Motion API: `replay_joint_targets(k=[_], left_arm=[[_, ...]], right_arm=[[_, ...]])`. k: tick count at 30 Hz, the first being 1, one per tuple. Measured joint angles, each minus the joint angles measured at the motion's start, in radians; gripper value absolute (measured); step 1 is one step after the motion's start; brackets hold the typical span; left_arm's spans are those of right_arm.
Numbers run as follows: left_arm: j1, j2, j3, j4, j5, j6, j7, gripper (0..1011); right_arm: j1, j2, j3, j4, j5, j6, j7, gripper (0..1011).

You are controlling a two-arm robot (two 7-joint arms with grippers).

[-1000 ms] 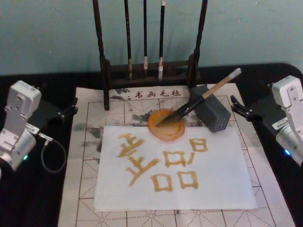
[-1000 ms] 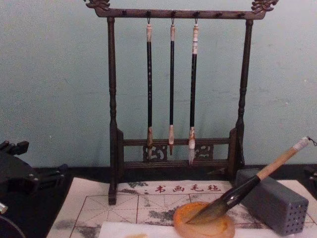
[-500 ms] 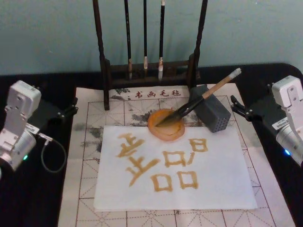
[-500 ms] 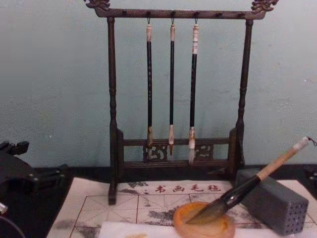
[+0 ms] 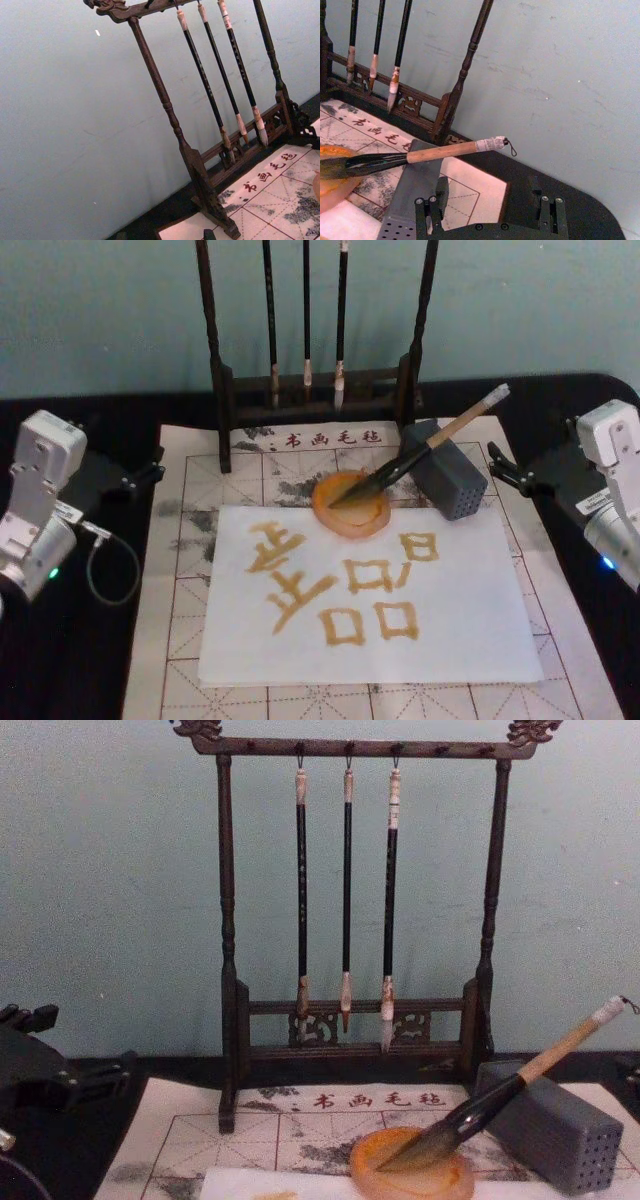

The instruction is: Pick up the brush from the inkstone, write on the paper, then place the brush back to its original position.

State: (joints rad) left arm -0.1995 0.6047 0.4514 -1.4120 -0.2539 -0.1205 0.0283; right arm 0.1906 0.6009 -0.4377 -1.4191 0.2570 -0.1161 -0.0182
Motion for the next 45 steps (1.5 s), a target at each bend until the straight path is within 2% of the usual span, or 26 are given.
replay_joint_targets(k=[7, 10, 11, 13, 14, 17, 20, 23, 24, 26, 27, 30, 33, 34, 39, 45], left_arm=[[0.000, 0.000, 0.000, 0.000, 0.000, 0.000, 0.000, 1001], [0.000, 0.000, 0.000, 0.000, 0.000, 0.000, 0.000, 1001], [0.000, 0.000, 0.000, 0.000, 0.000, 0.000, 0.000, 1001], [0.000, 0.000, 0.000, 0.000, 0.000, 0.000, 0.000, 1001], [0.000, 0.000, 0.000, 0.000, 0.000, 0.000, 0.000, 1001], [0.000, 0.000, 0.000, 0.000, 0.000, 0.000, 0.000, 1001], [0.000, 0.000, 0.000, 0.000, 0.000, 0.000, 0.000, 1001], [0.000, 0.000, 0.000, 0.000, 0.000, 0.000, 0.000, 1001], [0.000, 0.000, 0.000, 0.000, 0.000, 0.000, 0.000, 1001], [0.000, 0.000, 0.000, 0.000, 0.000, 0.000, 0.000, 1001], [0.000, 0.000, 0.000, 0.000, 0.000, 0.000, 0.000, 1001], [0.000, 0.000, 0.000, 0.000, 0.000, 0.000, 0.000, 1001], [0.000, 0.000, 0.000, 0.000, 0.000, 0.000, 0.000, 1001], [0.000, 0.000, 0.000, 0.000, 0.000, 0.000, 0.000, 1001], [0.000, 0.000, 0.000, 0.000, 0.000, 0.000, 0.000, 1001], [0.000, 0.000, 0.000, 0.000, 0.000, 0.000, 0.000, 1001]], right_arm=[[-0.029, -0.004, 0.041, -0.033, 0.074, 0.039, 0.061, 1002], [-0.042, -0.007, 0.068, -0.052, 0.140, 0.079, 0.104, 1002], [-0.049, -0.011, 0.084, -0.062, 0.177, 0.106, 0.127, 1002], [-0.053, -0.015, 0.097, -0.069, 0.213, 0.130, 0.145, 1002], [-0.057, -0.022, 0.113, -0.075, 0.254, 0.161, 0.166, 1002], [-0.062, -0.036, 0.138, -0.081, 0.312, 0.203, 0.192, 1002], [-0.066, -0.066, 0.180, -0.087, 0.400, 0.273, 0.217, 1002], [-0.066, -0.089, 0.206, -0.087, 0.452, 0.317, 0.225, 1003], [-0.065, -0.103, 0.220, -0.087, 0.486, 0.347, 0.228, 1002], [-0.062, -0.114, 0.231, -0.087, 0.517, 0.371, 0.229, 1002], [-0.057, -0.124, 0.240, -0.085, 0.548, 0.396, 0.226, 1002], [-0.050, -0.138, 0.250, -0.080, 0.592, 0.429, 0.217, 1002], [-0.033, -0.164, 0.264, -0.068, 0.658, 0.482, 0.186, 1002], [-0.033, -0.164, 0.264, -0.068, 0.658, 0.482, 0.186, 1002], [0.000, -0.207, 0.281, -0.037, 0.741, 0.534, 0.138, 1002], [0.036, -0.238, 0.285, 0.000, 0.793, 0.557, 0.108, 1002]])
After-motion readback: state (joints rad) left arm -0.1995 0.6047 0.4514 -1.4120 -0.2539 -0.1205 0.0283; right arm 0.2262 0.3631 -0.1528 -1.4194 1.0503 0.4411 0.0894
